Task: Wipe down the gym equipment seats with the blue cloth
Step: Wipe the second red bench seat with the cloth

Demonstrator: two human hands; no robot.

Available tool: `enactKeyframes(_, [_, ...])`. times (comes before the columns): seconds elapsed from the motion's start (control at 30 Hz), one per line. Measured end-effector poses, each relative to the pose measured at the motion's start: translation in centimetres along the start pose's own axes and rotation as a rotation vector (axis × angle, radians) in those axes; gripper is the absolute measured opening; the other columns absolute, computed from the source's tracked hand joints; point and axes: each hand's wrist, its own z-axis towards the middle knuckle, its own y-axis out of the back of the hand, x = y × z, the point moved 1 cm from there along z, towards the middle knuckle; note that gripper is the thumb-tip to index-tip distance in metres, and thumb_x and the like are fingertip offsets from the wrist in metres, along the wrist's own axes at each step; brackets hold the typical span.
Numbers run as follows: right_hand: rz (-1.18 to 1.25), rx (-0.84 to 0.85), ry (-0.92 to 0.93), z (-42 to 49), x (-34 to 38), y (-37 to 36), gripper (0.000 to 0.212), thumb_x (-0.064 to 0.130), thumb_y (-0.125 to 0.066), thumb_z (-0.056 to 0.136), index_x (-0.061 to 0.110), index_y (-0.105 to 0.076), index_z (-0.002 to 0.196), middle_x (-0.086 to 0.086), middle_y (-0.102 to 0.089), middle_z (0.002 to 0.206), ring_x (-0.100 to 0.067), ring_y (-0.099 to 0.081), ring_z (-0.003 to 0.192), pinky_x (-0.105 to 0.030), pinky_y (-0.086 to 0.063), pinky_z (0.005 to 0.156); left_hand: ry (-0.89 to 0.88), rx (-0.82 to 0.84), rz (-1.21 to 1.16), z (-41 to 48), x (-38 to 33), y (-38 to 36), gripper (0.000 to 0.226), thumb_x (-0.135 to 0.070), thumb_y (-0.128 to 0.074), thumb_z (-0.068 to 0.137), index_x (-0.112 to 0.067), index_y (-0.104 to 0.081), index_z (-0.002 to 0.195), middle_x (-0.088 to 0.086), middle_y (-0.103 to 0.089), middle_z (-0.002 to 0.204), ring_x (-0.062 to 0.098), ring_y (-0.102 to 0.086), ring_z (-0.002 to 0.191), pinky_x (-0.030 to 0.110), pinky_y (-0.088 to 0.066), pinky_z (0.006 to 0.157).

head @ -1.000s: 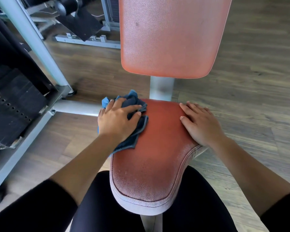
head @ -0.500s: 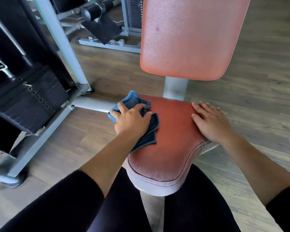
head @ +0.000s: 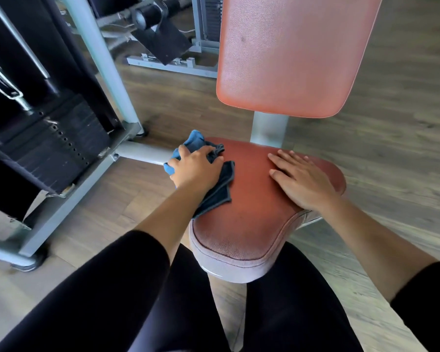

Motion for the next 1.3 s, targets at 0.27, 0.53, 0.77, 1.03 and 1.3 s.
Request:
enactKeyframes(0.27, [-0.017, 0.025, 0.001, 0.4, -0.2, -0.3, 0.049, 0.037, -0.024, 0.103, 0.033, -0.017, 0.151, 0.006, -0.008, 0.16, -0.013, -0.004, 0.148, -0.035, 0.001, 0.12, -0.257, -0.047, -0.08, -9.2, 1.3, 1.5, 0.031, -0.047, -0.058, 0.085, -0.046, -0.061, 0.116, -0.006, -0.044, 0.138, 0.023, -0.047, 0.12, 0.03, -0.037, 0.098])
enactKeyframes(0.53, [0.008, 0.034, 0.03, 0.7, -0.8, -0.1, 0.049, 0.03, -0.025, 0.103, 0.031, -0.019, 0.151, 0.004, -0.009, 0.16, -0.013, -0.005, 0.148, -0.035, -0.001, 0.12, -0.418, -0.274, 0.124, -14.4, -0.9, 0.3, 0.026, -0.039, -0.055, 0.076, -0.028, -0.073, 0.089, 0.008, -0.064, 0.103, 0.037, -0.06, 0.103, 0.049, -0.053, 0.075])
enactKeyframes(0.77, [0.013, 0.052, 0.067, 0.7, -1.2, 0.1, 0.048, 0.029, -0.023, 0.103, 0.03, -0.018, 0.151, 0.005, -0.009, 0.16, -0.012, -0.004, 0.148, -0.036, -0.001, 0.12, -0.441, -0.227, 0.075, -13.9, 1.6, 1.8, 0.03, -0.049, -0.056, 0.077, -0.041, -0.069, 0.102, -0.007, -0.061, 0.118, 0.022, -0.062, 0.103, 0.036, -0.054, 0.069])
enactKeyframes(1.03, [0.013, 0.033, 0.073, 0.8, -1.2, 0.1, 0.049, 0.029, -0.025, 0.103, 0.03, -0.018, 0.151, 0.005, -0.009, 0.16, -0.012, -0.005, 0.148, -0.035, -0.001, 0.12, -0.566, -0.2, 0.003, -13.8, 1.3, 1.4, 0.033, -0.049, -0.055, 0.077, -0.039, -0.071, 0.104, -0.003, -0.06, 0.126, 0.027, -0.058, 0.115, 0.041, -0.054, 0.086])
enactKeyframes(1.3, [0.042, 0.051, 0.111, 1.2, -2.2, 0.2, 0.047, 0.035, -0.029, 0.103, 0.033, -0.022, 0.15, 0.009, -0.013, 0.159, -0.009, -0.006, 0.147, -0.031, -0.001, 0.12, -0.694, -0.048, -0.059, -9.4, 0.6, 1.2, 0.036, -0.058, -0.052, 0.078, -0.045, -0.068, 0.107, -0.01, -0.057, 0.132, 0.013, -0.052, 0.122, 0.032, -0.041, 0.105])
